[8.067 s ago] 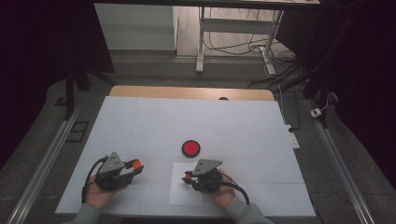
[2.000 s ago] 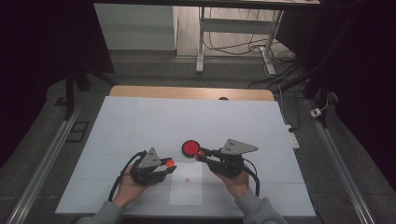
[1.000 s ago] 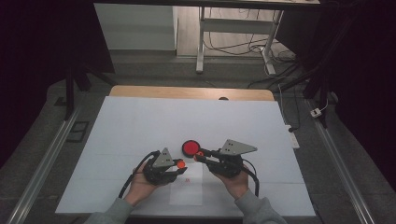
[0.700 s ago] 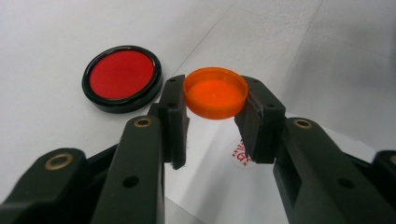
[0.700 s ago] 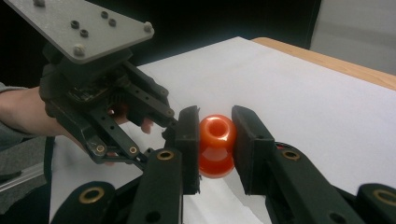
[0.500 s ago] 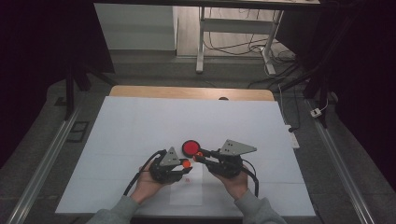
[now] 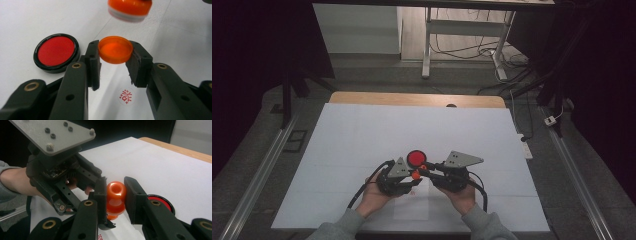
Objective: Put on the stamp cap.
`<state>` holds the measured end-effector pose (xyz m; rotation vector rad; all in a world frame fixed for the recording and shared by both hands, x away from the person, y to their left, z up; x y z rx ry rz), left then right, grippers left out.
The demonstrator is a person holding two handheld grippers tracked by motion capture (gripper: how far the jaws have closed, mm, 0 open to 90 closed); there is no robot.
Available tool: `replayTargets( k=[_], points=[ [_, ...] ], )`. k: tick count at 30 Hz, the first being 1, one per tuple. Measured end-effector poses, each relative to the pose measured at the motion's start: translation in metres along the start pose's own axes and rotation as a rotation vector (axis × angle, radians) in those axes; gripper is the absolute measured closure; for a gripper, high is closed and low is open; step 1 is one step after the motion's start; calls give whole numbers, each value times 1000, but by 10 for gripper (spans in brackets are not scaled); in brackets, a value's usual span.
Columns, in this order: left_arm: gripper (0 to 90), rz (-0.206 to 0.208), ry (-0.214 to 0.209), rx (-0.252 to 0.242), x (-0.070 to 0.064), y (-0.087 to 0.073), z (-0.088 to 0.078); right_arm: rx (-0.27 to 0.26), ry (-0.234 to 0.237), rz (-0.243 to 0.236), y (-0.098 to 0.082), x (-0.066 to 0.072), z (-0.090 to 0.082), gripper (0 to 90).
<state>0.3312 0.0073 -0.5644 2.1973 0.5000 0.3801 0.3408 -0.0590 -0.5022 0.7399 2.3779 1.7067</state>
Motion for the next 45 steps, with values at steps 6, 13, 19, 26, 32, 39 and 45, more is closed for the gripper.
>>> replayTargets(
  k=[6, 13, 19, 26, 32, 39, 45],
  points=[
    [641, 13, 9, 0, 0, 0, 0, 15, 6, -6, -3, 2, 3, 718],
    [641, 21, 6, -1, -2, 1, 0, 19, 10, -8, -4, 4, 4, 718],
    [641, 22, 3, 0, -3, 1, 1, 21, 8, -6, -5, 3, 4, 718],
    [642, 25, 5, 2, -4, 2, 1, 27, 9, -7, -6, 3, 6, 718],
    [642, 25, 7, 1, -4, 2, 1, 37, 12, -7, -9, 4, 7, 717],
    [642, 30, 7, -10, -5, 3, 0, 41, 10, -4, -11, 3, 9, 718],
    [642, 31, 5, -11, -5, 4, 0, 46, 12, -7, -12, 3, 10, 718]
  ],
)
Point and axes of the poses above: each handheld gripper's, and its own axes: z roughly forward along the jaws, y roughly out of its top, x roughly to its left, the point moved 10 cm from there along z, roughly forward along the jaws, and after that the axes turned 6 degrees about z, right-handed, at the moved point
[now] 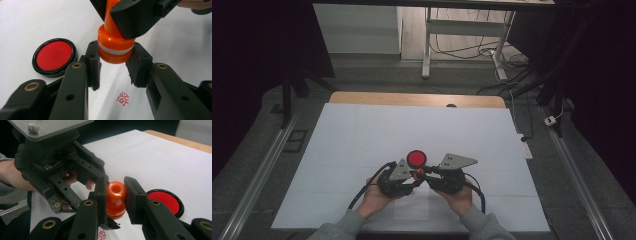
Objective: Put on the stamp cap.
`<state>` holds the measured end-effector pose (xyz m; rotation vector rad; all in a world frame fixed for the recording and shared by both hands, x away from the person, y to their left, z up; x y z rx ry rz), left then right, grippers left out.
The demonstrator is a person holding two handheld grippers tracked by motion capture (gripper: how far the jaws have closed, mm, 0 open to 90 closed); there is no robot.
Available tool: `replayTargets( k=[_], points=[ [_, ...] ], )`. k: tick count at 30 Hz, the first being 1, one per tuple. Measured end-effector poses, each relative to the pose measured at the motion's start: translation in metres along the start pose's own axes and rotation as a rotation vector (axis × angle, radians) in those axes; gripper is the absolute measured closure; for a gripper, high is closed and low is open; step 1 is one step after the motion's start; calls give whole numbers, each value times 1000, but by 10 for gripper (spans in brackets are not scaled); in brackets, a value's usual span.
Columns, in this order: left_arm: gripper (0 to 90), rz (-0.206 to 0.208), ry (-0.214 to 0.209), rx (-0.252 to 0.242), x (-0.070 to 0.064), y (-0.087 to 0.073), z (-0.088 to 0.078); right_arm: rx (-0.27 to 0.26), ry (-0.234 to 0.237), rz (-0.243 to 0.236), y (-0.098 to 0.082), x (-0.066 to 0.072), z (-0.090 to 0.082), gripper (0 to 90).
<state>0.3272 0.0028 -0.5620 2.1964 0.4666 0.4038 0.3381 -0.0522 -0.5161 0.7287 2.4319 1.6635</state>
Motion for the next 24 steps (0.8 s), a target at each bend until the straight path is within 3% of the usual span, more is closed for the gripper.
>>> replayTargets(
  k=[15, 24],
  points=[
    [642, 4, 4, -4, 0, 1, -2, 7, 2, -1, -2, 0, 1, 717],
    [648, 23, 26, -2, 0, 2, -3, -2, 6, 10, -2, 0, 1, 718]
  ],
)
Point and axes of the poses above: each handheld gripper's, and its own axes: z roughly forward along the jaws, y roughly out of its top, x roughly to its left, the point moved 10 cm from there along z, roughly forward along the jaws, and after that the axes turned 6 degrees about z, right-handed, at the moved point
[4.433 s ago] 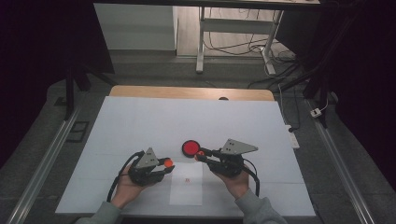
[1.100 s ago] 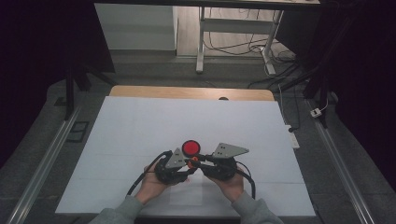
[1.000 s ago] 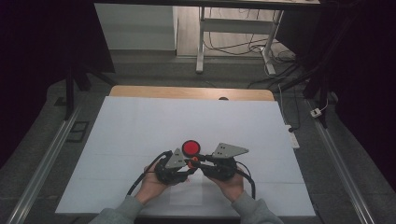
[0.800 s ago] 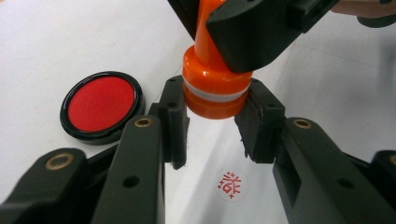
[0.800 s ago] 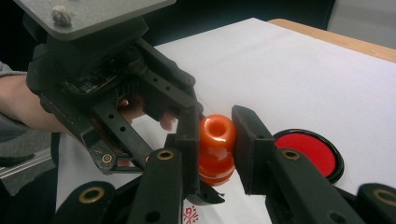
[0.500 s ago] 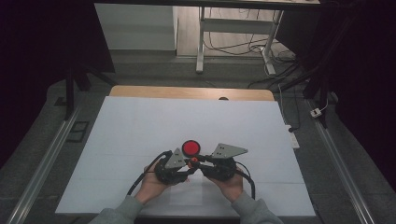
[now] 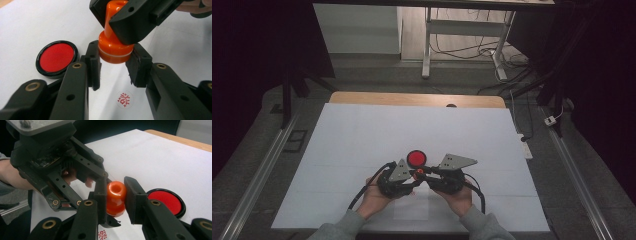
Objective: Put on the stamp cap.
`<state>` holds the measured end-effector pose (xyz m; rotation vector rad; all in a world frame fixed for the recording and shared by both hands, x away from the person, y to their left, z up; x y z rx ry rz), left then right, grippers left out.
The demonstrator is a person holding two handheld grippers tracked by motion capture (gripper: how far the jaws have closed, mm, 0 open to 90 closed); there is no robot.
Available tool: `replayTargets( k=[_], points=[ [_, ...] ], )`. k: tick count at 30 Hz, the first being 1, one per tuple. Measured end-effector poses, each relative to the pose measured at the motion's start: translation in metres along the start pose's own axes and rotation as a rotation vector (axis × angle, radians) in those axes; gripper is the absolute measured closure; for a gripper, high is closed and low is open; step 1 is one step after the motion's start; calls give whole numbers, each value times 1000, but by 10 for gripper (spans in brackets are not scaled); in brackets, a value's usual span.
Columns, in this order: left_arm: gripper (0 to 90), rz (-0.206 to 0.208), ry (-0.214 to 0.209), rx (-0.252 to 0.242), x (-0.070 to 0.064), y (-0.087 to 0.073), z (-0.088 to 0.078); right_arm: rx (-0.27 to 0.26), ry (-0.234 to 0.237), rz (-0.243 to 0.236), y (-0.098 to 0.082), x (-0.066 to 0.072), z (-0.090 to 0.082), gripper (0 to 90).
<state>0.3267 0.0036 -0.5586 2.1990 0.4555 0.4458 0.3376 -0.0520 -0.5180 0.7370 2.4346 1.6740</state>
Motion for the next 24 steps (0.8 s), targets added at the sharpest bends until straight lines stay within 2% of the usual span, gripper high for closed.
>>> replayTargets(
  k=[11, 19, 24],
  points=[
    [651, 17, 4, 9, -2, 0, -1, -7, 4, 14, -2, 1, -1, 722],
    [651, 19, 7, 18, -3, -1, 0, -14, -3, -5, -4, 3, 0, 725],
    [651, 16, -6, 27, -4, -2, 0, -17, -1, -18, -6, 3, 0, 726]
  ],
)
Point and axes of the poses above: each handheld gripper's, and its own axes: z roughly forward along the jaws, y roughly out of its top, x roughly to its left, the point moved 10 cm from there along z, roughly forward along the jaws, and after that the axes turned 6 degrees about z, right-handed, at the moved point
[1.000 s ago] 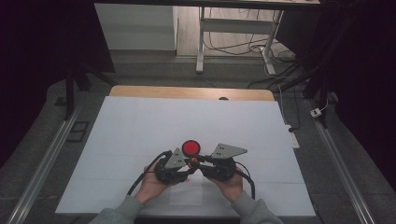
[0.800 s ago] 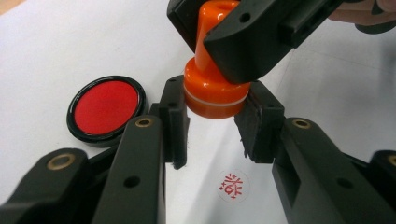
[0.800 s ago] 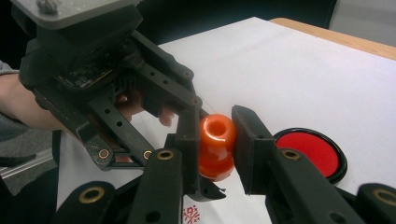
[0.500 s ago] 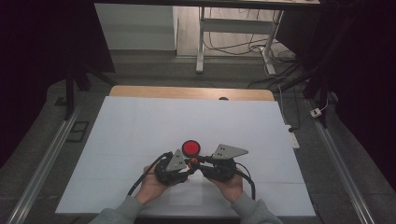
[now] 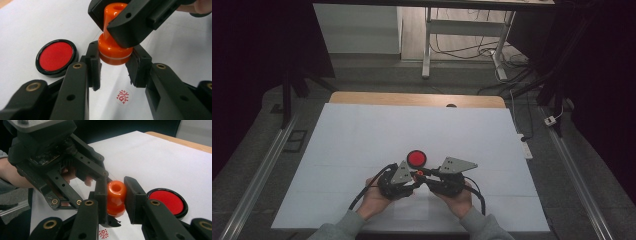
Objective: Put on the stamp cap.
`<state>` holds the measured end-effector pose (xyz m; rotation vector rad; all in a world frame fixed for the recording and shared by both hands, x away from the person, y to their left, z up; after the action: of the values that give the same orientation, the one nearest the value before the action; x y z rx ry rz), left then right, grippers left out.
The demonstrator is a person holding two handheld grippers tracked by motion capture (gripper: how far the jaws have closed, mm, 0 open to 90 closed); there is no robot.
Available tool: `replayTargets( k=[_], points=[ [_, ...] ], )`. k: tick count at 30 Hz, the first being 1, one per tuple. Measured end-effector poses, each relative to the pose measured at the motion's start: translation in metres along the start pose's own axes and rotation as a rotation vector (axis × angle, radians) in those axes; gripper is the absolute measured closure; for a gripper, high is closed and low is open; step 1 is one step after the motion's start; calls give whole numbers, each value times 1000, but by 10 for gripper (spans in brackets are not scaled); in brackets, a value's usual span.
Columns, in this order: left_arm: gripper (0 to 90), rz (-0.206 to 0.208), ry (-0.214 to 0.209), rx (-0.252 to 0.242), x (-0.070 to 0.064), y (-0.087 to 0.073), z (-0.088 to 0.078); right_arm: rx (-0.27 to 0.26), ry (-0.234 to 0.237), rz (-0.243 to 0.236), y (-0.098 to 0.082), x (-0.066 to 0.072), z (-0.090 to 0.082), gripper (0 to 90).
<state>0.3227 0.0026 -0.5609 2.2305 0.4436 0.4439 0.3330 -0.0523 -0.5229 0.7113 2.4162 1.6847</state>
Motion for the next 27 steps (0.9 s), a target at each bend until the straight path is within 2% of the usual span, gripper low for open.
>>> replayTargets(
  k=[8, 11, 19, 23, 27],
  points=[
    [651, 3, -5, -3, 0, 0, 0, -5, -2, -5, -1, 1, 0, 725],
    [651, 9, -7, 16, -1, -3, 0, -3, -4, -7, -3, 1, 1, 725],
    [651, -1, -17, 7, -1, -2, 0, -5, -5, -13, -3, 2, 2, 726],
    [650, -12, -20, -13, 0, 0, -1, -3, -5, -14, -1, 1, 1, 724],
    [649, -11, -13, -19, 1, 0, 0, -2, -12, -15, 1, 1, 1, 723]
  ],
)
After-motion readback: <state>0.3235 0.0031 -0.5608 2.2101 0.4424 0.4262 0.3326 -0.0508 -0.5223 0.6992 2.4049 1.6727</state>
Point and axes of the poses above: each handheld gripper's, and its own axes: z roughly forward along the jaws, y roughly out of its top, x roughly to its left, the point moved 10 cm from there along z, roughly forward along the jaws, and after that the axes turned 6 degrees about z, right-handed, at the moved point
